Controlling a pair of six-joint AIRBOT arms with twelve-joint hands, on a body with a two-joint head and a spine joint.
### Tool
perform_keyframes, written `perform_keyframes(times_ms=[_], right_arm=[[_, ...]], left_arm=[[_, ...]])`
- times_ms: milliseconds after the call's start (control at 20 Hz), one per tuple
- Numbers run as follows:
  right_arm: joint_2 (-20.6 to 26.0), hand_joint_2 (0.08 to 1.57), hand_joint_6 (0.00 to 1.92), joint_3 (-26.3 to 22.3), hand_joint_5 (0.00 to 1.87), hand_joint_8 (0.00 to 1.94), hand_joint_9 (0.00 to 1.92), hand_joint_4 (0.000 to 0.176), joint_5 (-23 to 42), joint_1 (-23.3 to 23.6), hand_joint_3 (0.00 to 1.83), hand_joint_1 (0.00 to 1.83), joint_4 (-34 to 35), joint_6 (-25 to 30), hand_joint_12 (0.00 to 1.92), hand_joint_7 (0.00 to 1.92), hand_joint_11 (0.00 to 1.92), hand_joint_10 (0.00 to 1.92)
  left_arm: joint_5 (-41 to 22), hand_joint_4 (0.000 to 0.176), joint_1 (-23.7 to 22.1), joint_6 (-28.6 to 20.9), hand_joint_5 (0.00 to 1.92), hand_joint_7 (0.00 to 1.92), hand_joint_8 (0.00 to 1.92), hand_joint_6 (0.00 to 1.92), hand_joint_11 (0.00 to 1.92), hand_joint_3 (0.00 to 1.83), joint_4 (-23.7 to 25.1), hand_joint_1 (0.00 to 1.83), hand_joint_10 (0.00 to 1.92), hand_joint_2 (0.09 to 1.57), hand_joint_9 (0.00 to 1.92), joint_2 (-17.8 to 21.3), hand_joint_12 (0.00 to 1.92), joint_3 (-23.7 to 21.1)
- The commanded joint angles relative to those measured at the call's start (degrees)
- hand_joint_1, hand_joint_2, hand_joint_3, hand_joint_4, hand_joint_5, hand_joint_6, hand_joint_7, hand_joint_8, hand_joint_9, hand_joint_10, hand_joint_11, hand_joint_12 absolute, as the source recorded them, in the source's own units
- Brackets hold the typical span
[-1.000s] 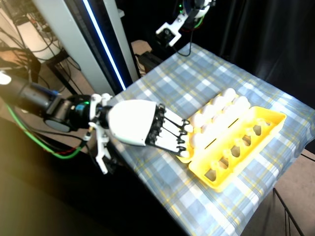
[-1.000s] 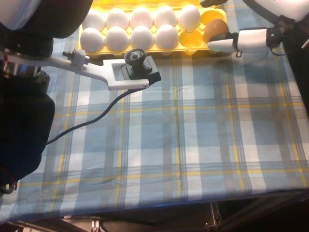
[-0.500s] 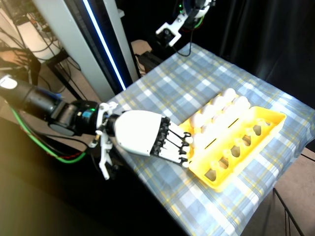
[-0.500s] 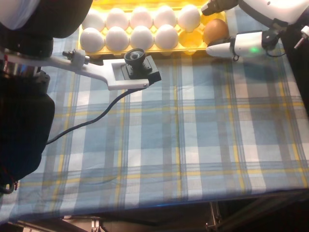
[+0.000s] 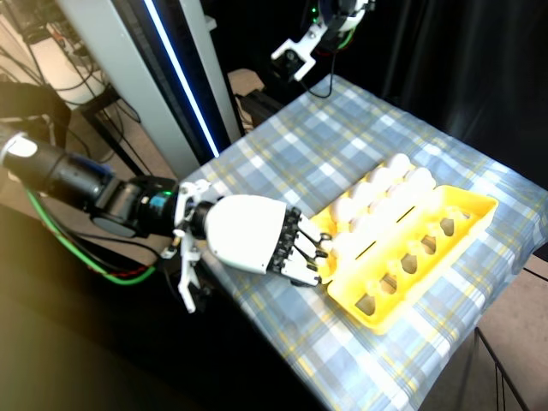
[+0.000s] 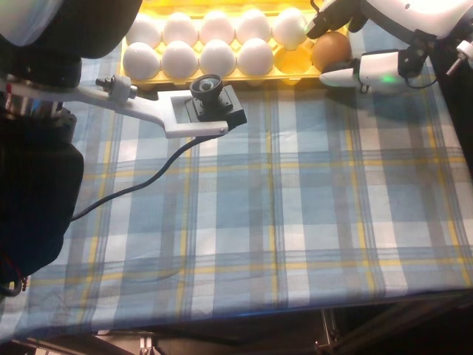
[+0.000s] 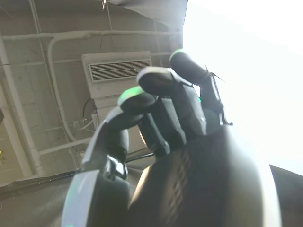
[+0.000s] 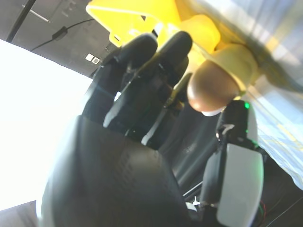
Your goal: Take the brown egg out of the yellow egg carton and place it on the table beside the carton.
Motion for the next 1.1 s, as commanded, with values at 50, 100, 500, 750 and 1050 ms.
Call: perform_keyframes(times_ms=[50, 100, 500, 750, 1050], right_arm=[[0.1, 1.03, 0.67, -0.1, 1.16, 0.00, 0.95, 0.176, 6.4, 0.8, 0.00, 1.07, 0.0, -0.1, 1.73, 1.13, 0.80, 1.24], [0.2, 1.03, 0.65, -0.2, 1.17, 0.00, 0.92, 0.146, 6.6, 0.8, 0.00, 1.09, 0.0, -0.1, 1.85, 1.14, 0.82, 1.43], [3.8, 1.02, 0.60, -4.2, 1.19, 0.13, 1.00, 0.000, 12.0, 0.8, 0.00, 1.18, -0.4, -0.1, 1.86, 1.17, 0.96, 1.52], [6.3, 1.03, 0.45, -7.4, 1.18, 0.73, 0.99, 0.000, 15.7, 0.8, 0.00, 1.28, -1.6, -0.1, 1.78, 1.24, 0.89, 1.28], [9.3, 1.04, 0.70, -11.5, 1.14, 0.00, 1.22, 0.000, 21.7, -0.6, 0.00, 1.16, -4.2, 2.9, 1.02, 1.14, 0.88, 0.20]], left_arm=[[-4.7, 0.000, -1.3, -0.6, 0.88, 0.82, 1.92, 1.87, 0.19, 0.00, 2.0, 0.45, 1.83, 1.47, 0.55, -0.2, 1.77, -0.3], [-4.7, 0.000, -1.3, -0.6, 0.89, 0.81, 1.91, 1.86, 0.17, 0.00, 2.0, 0.42, 1.82, 1.47, 0.53, -0.2, 1.77, -0.3], [-4.7, 0.000, -1.3, -0.6, 0.86, 0.79, 1.92, 1.91, 0.15, 0.00, 2.0, 0.46, 1.79, 1.44, 0.49, -0.2, 1.76, -0.3], [-4.7, 0.000, -1.3, -0.6, 0.89, 0.86, 1.92, 1.92, 0.25, 0.00, 2.0, 0.48, 1.92, 1.46, 0.60, -0.2, 1.77, -0.3], [-4.7, 0.000, -1.3, -0.6, 0.91, 0.86, 1.92, 1.92, 0.23, 0.00, 2.1, 0.48, 1.91, 1.46, 0.58, -0.1, 1.79, -0.3]])
